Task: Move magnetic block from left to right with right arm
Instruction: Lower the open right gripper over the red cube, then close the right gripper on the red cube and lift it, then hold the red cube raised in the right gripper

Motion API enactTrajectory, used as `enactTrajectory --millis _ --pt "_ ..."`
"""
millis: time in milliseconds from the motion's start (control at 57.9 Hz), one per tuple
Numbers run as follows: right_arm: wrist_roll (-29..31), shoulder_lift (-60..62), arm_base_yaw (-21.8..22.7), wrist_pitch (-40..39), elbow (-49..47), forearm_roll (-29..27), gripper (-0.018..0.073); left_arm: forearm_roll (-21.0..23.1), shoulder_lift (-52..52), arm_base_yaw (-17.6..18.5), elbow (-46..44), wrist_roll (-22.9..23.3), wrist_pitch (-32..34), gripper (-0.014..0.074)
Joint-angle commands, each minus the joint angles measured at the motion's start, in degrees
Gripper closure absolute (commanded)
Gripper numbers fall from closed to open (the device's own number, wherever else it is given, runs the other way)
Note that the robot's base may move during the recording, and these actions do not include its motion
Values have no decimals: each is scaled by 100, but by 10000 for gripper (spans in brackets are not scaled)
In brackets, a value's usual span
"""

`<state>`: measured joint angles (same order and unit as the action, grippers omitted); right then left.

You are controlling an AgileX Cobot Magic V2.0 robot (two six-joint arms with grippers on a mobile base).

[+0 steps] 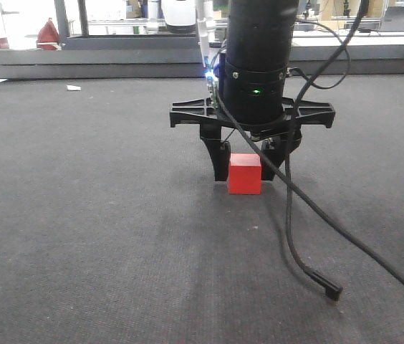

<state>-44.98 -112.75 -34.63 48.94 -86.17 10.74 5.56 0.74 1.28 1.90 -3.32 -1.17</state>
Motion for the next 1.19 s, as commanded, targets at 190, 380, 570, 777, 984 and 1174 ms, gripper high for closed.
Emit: enactTrajectory --millis 190,380,570,777,984,1174 --pt "1061 793 369 -36 -178 -4 339 27 72 13 44 34 465 722" --pt "2529 1604 903 -86 63 -186 339 27 72 13 44 34 465 722" --pt "3272 2716 1608 -593 1126 -322 341 27 72 13 44 34 465 722" --pt "3717 4132 2281 -1221 2757 -395 341 27 72 13 44 34 465 722" --pt "3975 5636 2315 -1711 4138 -390 341 27 72 13 44 34 465 722" --pt "3975 7088 2297 -1762 5102 -390 341 27 72 13 44 34 465 722"
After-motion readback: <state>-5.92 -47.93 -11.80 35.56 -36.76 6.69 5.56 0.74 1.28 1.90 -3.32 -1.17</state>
